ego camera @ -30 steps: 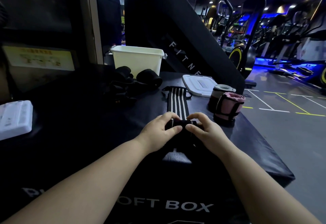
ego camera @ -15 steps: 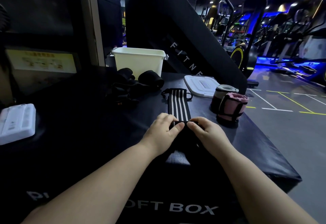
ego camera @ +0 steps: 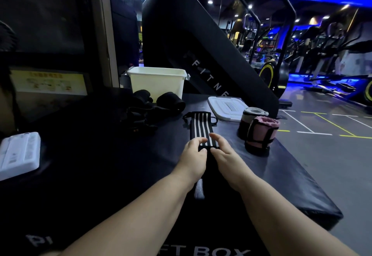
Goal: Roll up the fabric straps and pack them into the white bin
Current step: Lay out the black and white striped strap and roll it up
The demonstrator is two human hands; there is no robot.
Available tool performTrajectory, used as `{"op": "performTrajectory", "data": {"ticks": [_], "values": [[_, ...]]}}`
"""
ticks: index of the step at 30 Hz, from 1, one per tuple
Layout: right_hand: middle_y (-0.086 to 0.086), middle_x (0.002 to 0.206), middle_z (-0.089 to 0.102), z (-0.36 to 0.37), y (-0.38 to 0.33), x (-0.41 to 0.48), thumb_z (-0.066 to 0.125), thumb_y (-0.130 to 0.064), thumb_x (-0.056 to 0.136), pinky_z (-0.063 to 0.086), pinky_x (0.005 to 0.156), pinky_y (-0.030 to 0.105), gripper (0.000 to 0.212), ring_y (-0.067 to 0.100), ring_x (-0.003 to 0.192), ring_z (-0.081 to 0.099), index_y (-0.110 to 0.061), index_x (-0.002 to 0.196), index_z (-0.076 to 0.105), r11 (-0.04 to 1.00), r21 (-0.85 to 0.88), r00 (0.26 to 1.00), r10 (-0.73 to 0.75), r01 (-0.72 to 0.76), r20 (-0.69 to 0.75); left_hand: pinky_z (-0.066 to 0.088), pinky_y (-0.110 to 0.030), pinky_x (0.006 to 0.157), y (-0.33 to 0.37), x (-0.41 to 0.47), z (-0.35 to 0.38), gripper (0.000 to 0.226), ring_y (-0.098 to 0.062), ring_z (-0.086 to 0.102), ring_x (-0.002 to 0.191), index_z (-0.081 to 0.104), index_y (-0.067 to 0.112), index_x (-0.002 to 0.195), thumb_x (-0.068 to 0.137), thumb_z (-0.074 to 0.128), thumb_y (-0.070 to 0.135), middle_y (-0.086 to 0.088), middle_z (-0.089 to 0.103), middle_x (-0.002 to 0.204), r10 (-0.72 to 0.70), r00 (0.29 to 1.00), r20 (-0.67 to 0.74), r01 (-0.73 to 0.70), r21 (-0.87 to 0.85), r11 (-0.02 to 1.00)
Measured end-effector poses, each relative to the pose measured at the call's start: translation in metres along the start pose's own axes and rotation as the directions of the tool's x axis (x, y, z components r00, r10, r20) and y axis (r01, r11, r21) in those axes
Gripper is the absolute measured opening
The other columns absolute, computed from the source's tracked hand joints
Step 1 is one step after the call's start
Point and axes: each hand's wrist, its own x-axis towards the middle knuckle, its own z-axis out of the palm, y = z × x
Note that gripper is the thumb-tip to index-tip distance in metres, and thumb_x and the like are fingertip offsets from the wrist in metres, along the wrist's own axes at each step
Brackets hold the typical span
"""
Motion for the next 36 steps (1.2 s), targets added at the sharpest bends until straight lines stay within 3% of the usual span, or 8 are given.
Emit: {"op": "performTrajectory", "data": {"ticks": [5,9,13,16,20,26,31,36], "values": [[-0.002,0.160,0.019,-0.005,0.001,-0.001,0.046,-0.006,0.095,0.020,0.121,0.040,0.058,0.011,0.146,0.020,-0.024,0.149,0.032,0.999,0.037,0.996,-0.021,0.018,0.090,0.034,-0.020,0.102,-0.001,0.002,0.000,0.033,-0.006,0.042,0.115,0.051,0.017,0.131,0.100,0.043,0.011,0.001,0.039,0.136,0.004,1.000,0.030,-0.005,0.015,1.000],[0.004,0.148,0.039,-0.010,-0.002,0.002,0.050,-0.017,0.094,0.039,0.107,0.032,0.057,0.016,0.127,0.047,-0.025,0.147,0.032,0.999,-0.017,0.994,0.032,-0.030,0.107,0.039,-0.021,0.090,0.001,0.006,-0.004,0.021,-0.011,0.047,0.109,0.049,0.019,0.119,0.099,0.046,0.016,-0.001,0.046,0.126,-0.033,0.999,0.022,0.032,0.058,0.998],[-0.001,0.121,0.048,-0.015,-0.001,0.001,0.052,-0.023,0.099,0.034,0.078,0.011,0.036,0.010,0.109,0.047,-0.016,0.132,0.041,0.958,-0.279,0.997,-0.048,0.063,0.060,0.043,-0.025,0.084,0.001,0.008,-0.010,0.016,-0.016,0.052,0.104,0.046,0.020,0.115,0.099,0.047,0.024,-0.005,0.051,0.121,-0.061,0.997,0.044,0.054,0.144,0.988],[-0.005,0.110,0.056,-0.020,0.006,0.000,0.062,-0.027,0.093,0.038,0.083,0.016,0.021,0.009,0.105,0.056,-0.021,0.111,0.053,0.929,-0.342,0.989,-0.149,0.144,0.010,0.041,-0.027,0.088,0.004,0.010,-0.014,0.017,-0.016,0.052,0.104,0.048,0.018,0.113,0.099,0.046,0.027,-0.003,0.053,0.117,-0.027,0.996,0.080,0.008,0.226,0.974],[-0.009,0.112,0.059,-0.031,0.010,0.000,0.067,-0.031,0.090,0.045,0.096,0.023,0.028,0.005,0.106,0.058,-0.024,0.116,0.060,0.905,-0.384,0.983,-0.173,0.181,0.056,0.041,-0.039,0.099,0.001,0.015,-0.023,0.017,-0.017,0.055,0.103,0.052,0.027,0.107,0.098,0.047,0.041,0.005,0.056,0.103,-0.004,0.995,0.104,-0.034,0.363,0.931],[-0.012,0.109,0.058,-0.036,0.014,-0.003,0.086,-0.023,0.067,0.035,0.085,0.003,0.060,0.003,0.102,0.055,-0.023,0.122,0.061,0.867,-0.430,0.966,-0.249,0.253,0.065,0.045,-0.014,0.068,0.001,0.013,-0.036,0.030,-0.005,0.050,0.098,0.052,0.026,0.121,0.095,0.054,0.042,0.006,0.048,0.121,0.031,0.975,0.220,-0.101,0.316,0.944],[-0.012,0.101,0.060,-0.035,0.013,-0.004,0.091,-0.018,0.060,0.035,0.081,0.001,0.059,0.003,0.095,0.057,-0.022,0.114,0.069,0.879,-0.402,0.959,-0.283,0.257,-0.004,0.030,0.007,0.079,-0.010,0.010,-0.045,0.062,-0.005,0.032,0.125,0.037,0.021,0.139,0.086,0.069,0.020,0.010,0.020,0.142,0.098,0.922,0.375,-0.238,0.350,0.906],[-0.009,0.099,0.065,-0.036,0.016,-0.006,0.091,-0.023,0.061,0.042,0.083,0.010,0.053,0.002,0.093,0.061,-0.027,0.109,0.071,0.906,-0.352,0.965,-0.259,0.233,-0.029,0.023,-0.024,0.112,-0.015,0.007,-0.041,0.063,-0.012,0.029,0.132,0.042,0.023,0.138,0.082,0.072,0.022,0.006,0.031,0.141,0.162,0.924,0.347,-0.309,0.426,0.850]]}}
